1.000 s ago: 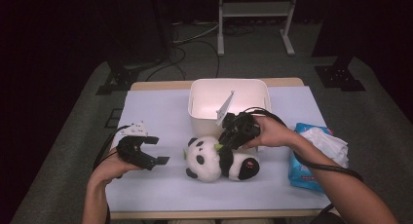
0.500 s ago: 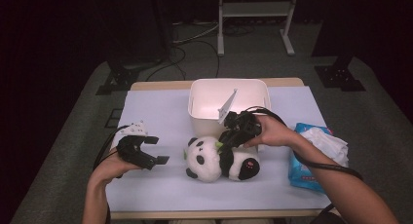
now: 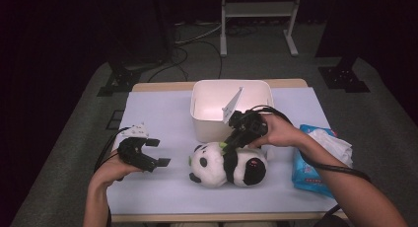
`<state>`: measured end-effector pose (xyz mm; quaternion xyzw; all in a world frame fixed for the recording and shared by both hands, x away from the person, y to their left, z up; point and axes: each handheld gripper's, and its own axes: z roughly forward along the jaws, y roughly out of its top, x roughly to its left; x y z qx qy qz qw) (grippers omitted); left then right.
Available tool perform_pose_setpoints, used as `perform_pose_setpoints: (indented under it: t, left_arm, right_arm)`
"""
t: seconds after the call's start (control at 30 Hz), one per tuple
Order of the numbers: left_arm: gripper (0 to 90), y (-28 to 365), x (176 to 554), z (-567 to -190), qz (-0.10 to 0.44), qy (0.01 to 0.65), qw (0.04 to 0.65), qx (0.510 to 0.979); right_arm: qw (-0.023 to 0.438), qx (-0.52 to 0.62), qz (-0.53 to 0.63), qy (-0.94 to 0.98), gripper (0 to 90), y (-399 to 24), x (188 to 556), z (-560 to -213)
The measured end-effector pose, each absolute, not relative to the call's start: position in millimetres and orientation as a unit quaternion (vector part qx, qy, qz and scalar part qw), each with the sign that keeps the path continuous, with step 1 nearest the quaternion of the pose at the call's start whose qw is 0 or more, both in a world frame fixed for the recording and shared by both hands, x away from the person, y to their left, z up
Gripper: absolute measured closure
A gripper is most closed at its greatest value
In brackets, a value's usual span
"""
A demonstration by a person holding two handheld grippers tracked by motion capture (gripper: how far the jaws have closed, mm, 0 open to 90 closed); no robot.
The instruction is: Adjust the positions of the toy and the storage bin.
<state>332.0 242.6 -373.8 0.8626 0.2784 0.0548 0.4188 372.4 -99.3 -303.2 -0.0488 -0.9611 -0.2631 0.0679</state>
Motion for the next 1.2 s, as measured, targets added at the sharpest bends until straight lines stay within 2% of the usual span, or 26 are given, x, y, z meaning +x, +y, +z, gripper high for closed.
perform_pose_setpoints:
  t: [1.2]
  left_arm:
    - [10.1,249.0,332.3,-372.9,0.059,0.286,0.423,0.858]
  right_arm:
    - [-0.039,-0.041,-0.294,-0.954,76.6,-113.5,357.8,-180.9]
